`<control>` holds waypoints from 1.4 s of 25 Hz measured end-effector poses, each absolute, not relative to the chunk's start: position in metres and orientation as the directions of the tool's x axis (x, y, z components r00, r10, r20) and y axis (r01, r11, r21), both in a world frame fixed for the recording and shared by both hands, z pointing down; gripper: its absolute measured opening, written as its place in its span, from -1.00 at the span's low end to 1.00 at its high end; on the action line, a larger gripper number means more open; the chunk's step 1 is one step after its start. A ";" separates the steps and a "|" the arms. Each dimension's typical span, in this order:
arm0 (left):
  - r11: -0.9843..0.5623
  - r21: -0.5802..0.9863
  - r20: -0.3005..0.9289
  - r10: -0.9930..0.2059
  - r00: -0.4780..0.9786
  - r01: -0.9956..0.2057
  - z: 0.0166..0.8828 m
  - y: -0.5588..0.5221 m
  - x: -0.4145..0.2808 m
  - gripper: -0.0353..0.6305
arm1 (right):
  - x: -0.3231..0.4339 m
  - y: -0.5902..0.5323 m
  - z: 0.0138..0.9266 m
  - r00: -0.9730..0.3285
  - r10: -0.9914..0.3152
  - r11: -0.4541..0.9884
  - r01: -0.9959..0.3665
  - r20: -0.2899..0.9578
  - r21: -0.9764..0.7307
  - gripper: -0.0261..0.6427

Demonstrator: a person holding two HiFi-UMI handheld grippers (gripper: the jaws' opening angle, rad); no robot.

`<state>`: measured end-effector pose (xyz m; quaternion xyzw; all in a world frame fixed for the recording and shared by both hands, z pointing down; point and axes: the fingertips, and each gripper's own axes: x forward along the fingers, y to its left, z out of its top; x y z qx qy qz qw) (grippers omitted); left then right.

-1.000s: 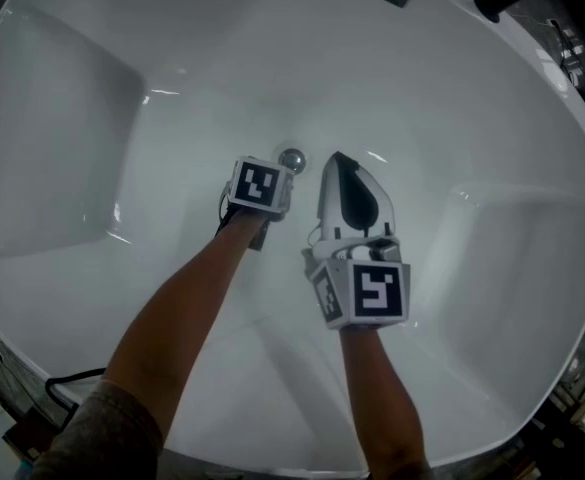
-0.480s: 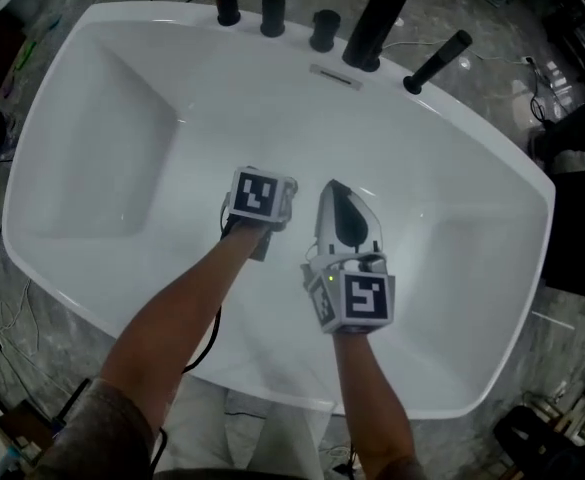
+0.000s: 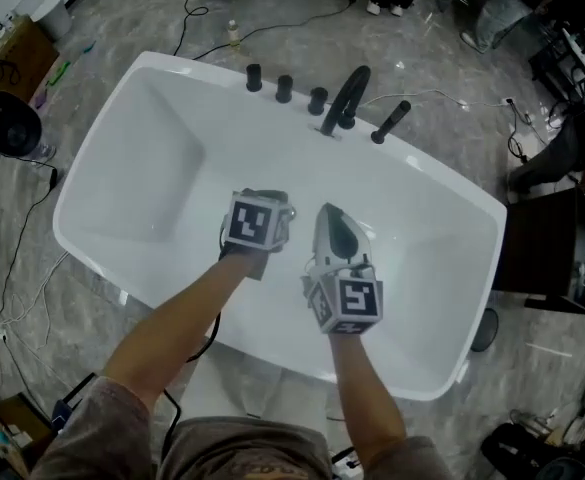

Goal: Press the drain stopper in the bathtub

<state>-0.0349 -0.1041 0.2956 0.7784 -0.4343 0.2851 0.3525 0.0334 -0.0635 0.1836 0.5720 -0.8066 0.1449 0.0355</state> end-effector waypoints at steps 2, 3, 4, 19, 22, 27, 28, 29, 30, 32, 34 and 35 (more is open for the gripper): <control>-0.395 0.286 0.717 -0.516 0.469 -0.873 0.256 -0.094 -0.036 -0.87 | 0.031 -0.055 0.157 -0.361 -0.908 0.321 -0.925 0.211 -0.202 -0.91; -0.406 0.281 0.697 -0.537 0.476 -0.870 0.236 -0.089 -0.035 -0.87 | 0.030 -0.051 0.143 -0.371 -0.906 0.332 -0.921 0.203 -0.203 -0.91; -0.416 0.277 0.676 -0.557 0.483 -0.866 0.216 -0.084 -0.035 -0.87 | 0.029 -0.047 0.130 -0.379 -0.904 0.341 -0.918 0.199 -0.203 -0.91; -0.655 0.096 0.324 -0.692 0.645 -0.750 -0.013 0.021 -0.034 -0.87 | 0.017 0.036 -0.029 -0.514 -0.853 0.489 -0.847 0.089 -0.206 -0.91; -0.669 0.073 0.253 -0.705 0.663 -0.740 -0.040 0.040 -0.042 -0.87 | 0.008 0.055 -0.047 -0.553 -0.830 0.532 -0.823 0.068 -0.201 -0.91; -0.673 0.068 0.151 -0.722 0.675 -0.736 -0.072 0.065 -0.052 -0.87 | 0.000 0.085 -0.061 -0.595 -0.802 0.577 -0.795 0.055 -0.187 -0.91; -0.678 0.066 0.136 -0.721 0.680 -0.732 -0.074 0.070 -0.054 -0.87 | 0.000 0.089 -0.062 -0.601 -0.798 0.583 -0.791 0.055 -0.187 -0.91; -0.684 0.062 0.120 -0.718 0.686 -0.727 -0.076 0.075 -0.056 -0.87 | -0.001 0.092 -0.062 -0.606 -0.793 0.588 -0.787 0.057 -0.187 -0.91; -0.689 0.058 0.104 -0.716 0.690 -0.723 -0.078 0.078 -0.058 -0.87 | -0.001 0.095 -0.063 -0.611 -0.789 0.593 -0.783 0.059 -0.185 -0.91; -0.694 0.051 0.079 -0.714 0.696 -0.718 -0.081 0.084 -0.061 -0.87 | -0.003 0.097 -0.065 -0.621 -0.782 0.604 -0.776 0.055 -0.180 -0.91; -0.697 0.047 0.059 -0.713 0.698 -0.716 -0.083 0.086 -0.062 -0.87 | -0.005 0.096 -0.068 -0.629 -0.776 0.615 -0.770 0.045 -0.172 -0.91; -0.696 0.045 0.051 -0.715 0.697 -0.717 -0.084 0.086 -0.062 -0.87 | -0.006 0.095 -0.070 -0.633 -0.773 0.620 -0.767 0.038 -0.166 -0.91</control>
